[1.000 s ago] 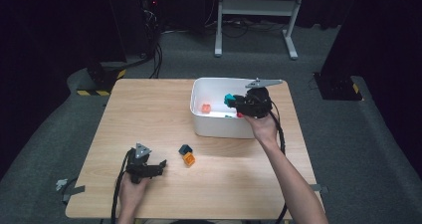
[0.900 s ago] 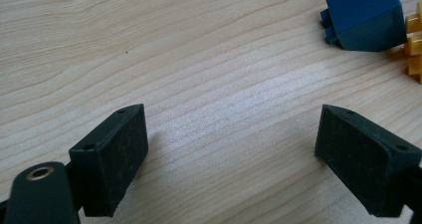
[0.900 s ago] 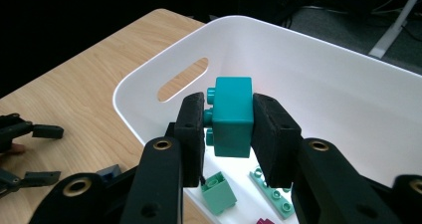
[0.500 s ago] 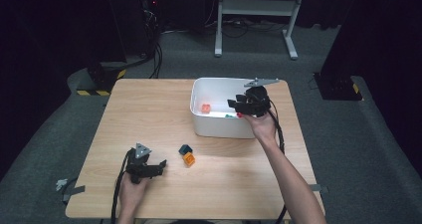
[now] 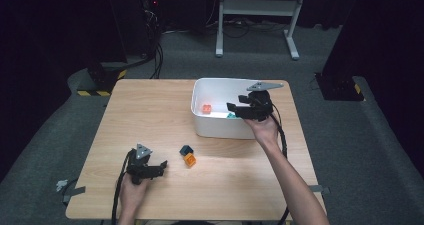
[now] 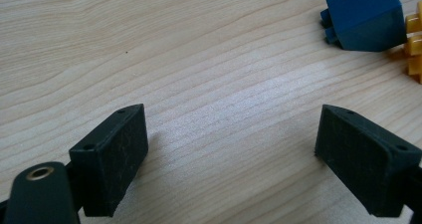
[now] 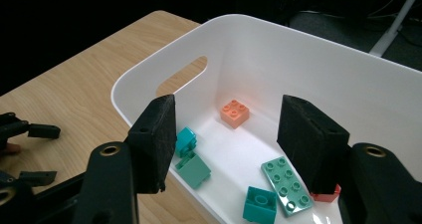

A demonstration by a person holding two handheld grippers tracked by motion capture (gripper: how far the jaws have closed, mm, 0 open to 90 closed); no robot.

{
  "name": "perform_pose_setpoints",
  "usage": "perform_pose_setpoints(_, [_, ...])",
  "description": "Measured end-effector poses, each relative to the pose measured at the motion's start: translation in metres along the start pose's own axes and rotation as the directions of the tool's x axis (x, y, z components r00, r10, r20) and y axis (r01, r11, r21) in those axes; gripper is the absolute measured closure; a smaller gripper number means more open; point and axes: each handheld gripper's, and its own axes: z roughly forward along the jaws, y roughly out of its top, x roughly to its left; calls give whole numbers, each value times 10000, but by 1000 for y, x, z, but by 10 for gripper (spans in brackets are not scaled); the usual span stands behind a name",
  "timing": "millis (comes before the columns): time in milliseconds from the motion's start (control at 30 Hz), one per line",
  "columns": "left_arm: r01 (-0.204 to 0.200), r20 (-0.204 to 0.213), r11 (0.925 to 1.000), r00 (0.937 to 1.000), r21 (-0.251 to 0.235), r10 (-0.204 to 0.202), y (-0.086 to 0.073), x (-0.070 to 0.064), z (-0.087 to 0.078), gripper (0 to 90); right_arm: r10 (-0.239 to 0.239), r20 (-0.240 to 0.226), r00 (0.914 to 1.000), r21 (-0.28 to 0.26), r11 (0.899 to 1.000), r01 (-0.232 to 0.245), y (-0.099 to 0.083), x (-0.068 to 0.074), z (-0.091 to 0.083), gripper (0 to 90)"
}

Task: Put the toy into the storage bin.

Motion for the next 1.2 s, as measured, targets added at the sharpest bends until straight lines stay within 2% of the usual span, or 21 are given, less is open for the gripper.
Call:
perform_pose_setpoints(467, [0,5,10000,10000,5,0,0,0,0,131,-473,-383,9981,-427,9980,457,2,23,-13,388])
perform_pose_setpoints(767, [0,5,10000,10000,4,0,0,0,0,131,-736,-718,9947,-360,9968,712,-6,36,-13,396])
perform_pose_setpoints(1200, [-4,4,10000,10000,5,4,0,0,0,131,-843,-958,9918,-699,9945,778,-22,50,-18,411])
